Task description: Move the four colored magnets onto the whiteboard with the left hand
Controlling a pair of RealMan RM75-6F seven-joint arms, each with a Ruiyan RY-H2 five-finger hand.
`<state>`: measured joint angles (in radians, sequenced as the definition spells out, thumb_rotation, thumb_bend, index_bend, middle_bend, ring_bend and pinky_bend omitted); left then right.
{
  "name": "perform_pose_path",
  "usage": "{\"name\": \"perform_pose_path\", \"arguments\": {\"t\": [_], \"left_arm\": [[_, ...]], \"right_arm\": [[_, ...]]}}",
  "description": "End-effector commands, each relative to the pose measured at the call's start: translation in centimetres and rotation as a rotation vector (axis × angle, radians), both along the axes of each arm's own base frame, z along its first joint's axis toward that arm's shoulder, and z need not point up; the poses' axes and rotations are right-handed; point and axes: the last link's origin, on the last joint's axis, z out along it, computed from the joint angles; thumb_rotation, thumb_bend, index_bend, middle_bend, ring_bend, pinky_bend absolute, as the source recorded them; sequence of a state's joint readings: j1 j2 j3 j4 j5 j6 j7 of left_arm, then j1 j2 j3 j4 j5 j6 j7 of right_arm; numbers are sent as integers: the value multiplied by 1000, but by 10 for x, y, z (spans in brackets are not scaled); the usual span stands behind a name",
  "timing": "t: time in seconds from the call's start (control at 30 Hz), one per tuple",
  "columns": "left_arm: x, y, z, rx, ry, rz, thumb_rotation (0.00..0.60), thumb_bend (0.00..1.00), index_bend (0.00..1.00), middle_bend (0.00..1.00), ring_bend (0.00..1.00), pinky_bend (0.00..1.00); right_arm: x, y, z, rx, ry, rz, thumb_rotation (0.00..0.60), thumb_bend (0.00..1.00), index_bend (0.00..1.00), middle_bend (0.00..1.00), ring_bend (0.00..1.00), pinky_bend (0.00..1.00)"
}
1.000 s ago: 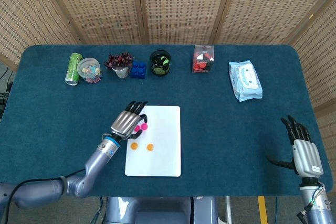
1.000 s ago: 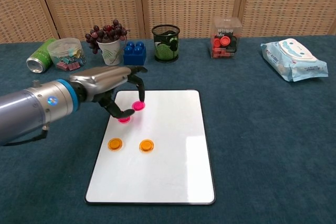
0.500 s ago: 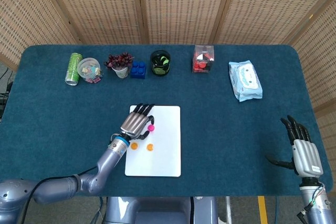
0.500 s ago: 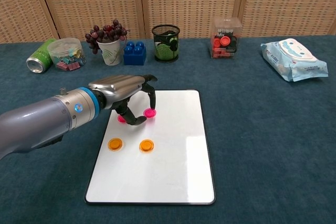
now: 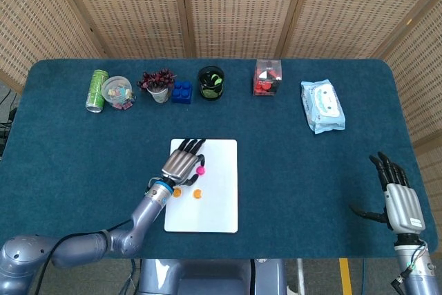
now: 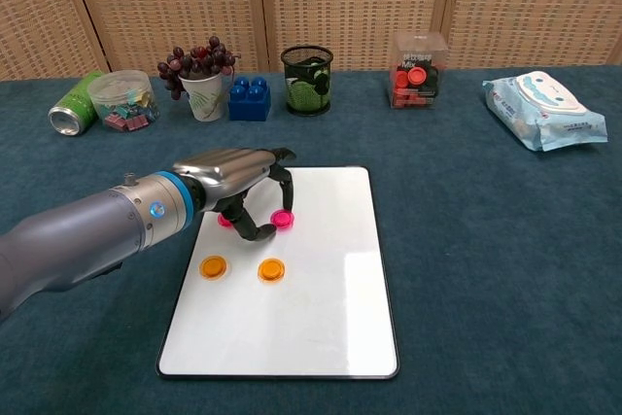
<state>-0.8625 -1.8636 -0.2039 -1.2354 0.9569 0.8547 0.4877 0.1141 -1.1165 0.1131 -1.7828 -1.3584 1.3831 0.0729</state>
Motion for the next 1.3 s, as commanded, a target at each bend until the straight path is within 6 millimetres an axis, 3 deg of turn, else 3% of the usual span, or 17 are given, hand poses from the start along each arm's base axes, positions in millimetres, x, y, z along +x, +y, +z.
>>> {"name": "perform_pose_path", "arguments": {"t": [0.03, 0.13, 0.3, 0.37, 0.73, 0.83, 0.93, 1.0, 1.17, 1.23, 1.3], "left_arm": [[0, 0, -1, -2, 0, 0, 600, 406, 779, 0, 0, 0], [0, -1, -1, -1, -3, 0, 600, 397, 746, 0, 0, 0], [2, -3, 1, 2, -16, -4, 600, 374, 424, 0, 0, 0], [3, -3, 1, 2, -16, -9, 600, 369, 364, 0, 0, 0], [5, -4, 1, 11, -11, -8, 600, 367, 331, 0, 0, 0], [6, -4, 3, 14, -22, -7, 600, 368, 269, 0, 0, 0], [8, -6, 10, 15, -47, -12, 600, 355, 139, 0, 0, 0], [9, -7, 23, 30, -72, -27, 600, 304, 37, 0, 0, 0], [-4, -13, 72, 109, -103, -47, 600, 185, 0, 0, 0, 0], [-19, -16, 95, 153, -114, -39, 600, 171, 0, 0, 0, 0], [-46, -21, 123, 224, -116, -6, 600, 158, 0, 0, 0, 0]], "right_arm": [[0, 0, 0, 0, 0, 0, 600, 128, 0, 0, 0, 0], [0, 0, 0, 0, 0, 0, 600, 127, 0, 0, 0, 0], [0, 0, 0, 0, 0, 0, 600, 131, 0, 0, 0, 0], [0, 0, 0, 0, 0, 0, 600, 131, 0, 0, 0, 0], [0, 0, 0, 0, -2, -1, 600, 129, 0, 0, 0, 0], [0, 0, 0, 0, -2, -1, 600, 129, 0, 0, 0, 0], [0, 0, 0, 1, -1, -1, 600, 129, 0, 0, 0, 0], [-1, 0, 0, 1, -2, -1, 600, 129, 0, 0, 0, 0], [0, 0, 0, 0, -1, 1, 600, 131, 0, 0, 0, 0], [0, 0, 0, 0, 0, 1, 600, 131, 0, 0, 0, 0], [0, 0, 0, 0, 1, 2, 600, 131, 0, 0, 0, 0]]}}
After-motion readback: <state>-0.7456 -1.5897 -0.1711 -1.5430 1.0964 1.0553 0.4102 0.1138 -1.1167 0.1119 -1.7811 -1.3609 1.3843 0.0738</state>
